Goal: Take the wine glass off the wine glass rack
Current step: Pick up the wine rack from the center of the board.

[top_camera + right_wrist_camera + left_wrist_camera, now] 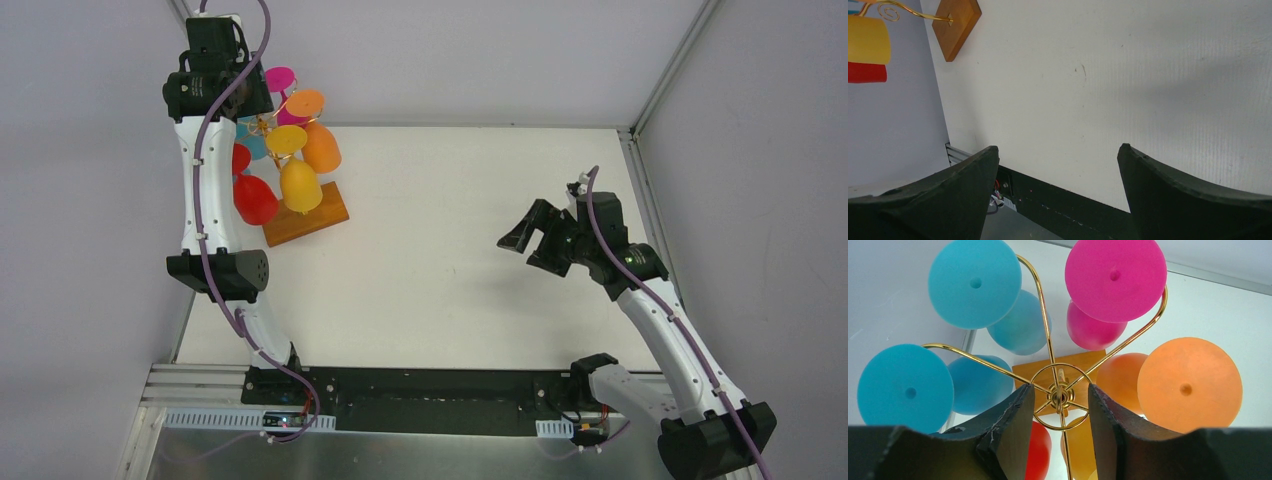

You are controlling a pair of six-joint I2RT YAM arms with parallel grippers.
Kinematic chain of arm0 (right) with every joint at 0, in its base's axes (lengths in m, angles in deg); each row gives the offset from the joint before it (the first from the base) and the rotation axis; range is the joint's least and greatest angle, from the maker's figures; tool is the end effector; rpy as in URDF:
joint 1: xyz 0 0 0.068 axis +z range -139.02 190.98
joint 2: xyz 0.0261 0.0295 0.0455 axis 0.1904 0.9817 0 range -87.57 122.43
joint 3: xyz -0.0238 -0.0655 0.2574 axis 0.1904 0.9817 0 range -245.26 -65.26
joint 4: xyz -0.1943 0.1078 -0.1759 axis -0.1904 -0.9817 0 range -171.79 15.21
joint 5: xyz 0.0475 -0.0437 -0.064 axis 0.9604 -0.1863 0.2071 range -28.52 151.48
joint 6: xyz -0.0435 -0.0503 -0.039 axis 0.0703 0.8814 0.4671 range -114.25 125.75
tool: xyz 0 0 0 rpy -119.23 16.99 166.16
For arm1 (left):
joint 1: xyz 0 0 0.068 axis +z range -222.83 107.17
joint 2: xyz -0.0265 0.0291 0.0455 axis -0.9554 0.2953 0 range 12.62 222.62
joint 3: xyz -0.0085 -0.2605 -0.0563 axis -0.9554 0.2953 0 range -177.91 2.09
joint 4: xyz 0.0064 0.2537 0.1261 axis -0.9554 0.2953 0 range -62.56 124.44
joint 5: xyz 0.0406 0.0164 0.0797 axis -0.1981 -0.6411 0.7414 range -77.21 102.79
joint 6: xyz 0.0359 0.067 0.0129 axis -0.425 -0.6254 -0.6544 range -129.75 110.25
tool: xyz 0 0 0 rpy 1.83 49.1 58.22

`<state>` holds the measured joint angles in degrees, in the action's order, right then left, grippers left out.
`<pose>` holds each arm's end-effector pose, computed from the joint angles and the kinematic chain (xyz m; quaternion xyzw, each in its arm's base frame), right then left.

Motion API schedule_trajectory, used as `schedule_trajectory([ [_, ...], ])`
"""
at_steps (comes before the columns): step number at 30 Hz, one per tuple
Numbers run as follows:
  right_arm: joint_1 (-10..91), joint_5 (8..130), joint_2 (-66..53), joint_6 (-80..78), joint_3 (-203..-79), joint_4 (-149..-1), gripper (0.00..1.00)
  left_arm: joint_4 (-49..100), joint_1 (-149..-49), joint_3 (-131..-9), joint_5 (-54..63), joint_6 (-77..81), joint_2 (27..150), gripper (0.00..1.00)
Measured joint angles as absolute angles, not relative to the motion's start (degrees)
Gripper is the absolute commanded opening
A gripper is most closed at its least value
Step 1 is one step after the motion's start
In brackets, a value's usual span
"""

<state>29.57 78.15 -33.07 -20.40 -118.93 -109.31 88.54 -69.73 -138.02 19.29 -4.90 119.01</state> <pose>0.2320 0.0980 0.3002 -0.0084 0.8815 0.2919 0.3710 0.4051 0.0293 0.4955 -0.0884 0.8489 0.0405 0.5195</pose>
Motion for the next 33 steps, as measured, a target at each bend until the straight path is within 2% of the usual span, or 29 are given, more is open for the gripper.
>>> schedule_trajectory([
  [8,30.3,77.4,-32.7,-20.4,-118.9,-109.3,0.92,88.5,-69.7,-137.4,19.4,-4.6,119.0,0.44],
  [13,30.4,77.2,-32.5,-20.4,-118.9,-109.3,0.92,88.6,-69.7,-137.1,19.5,-4.3,119.0,0.36],
  [23,30.7,77.1,-32.4,-20.4,-118.9,-109.3,0.91,88.6,-69.7,-136.1,19.9,-4.2,119.0,0.31],
  [33,31.1,76.9,-32.3,-20.4,-118.9,-109.3,0.91,88.6,-69.7,-135.7,19.9,-4.2,119.0,0.20],
])
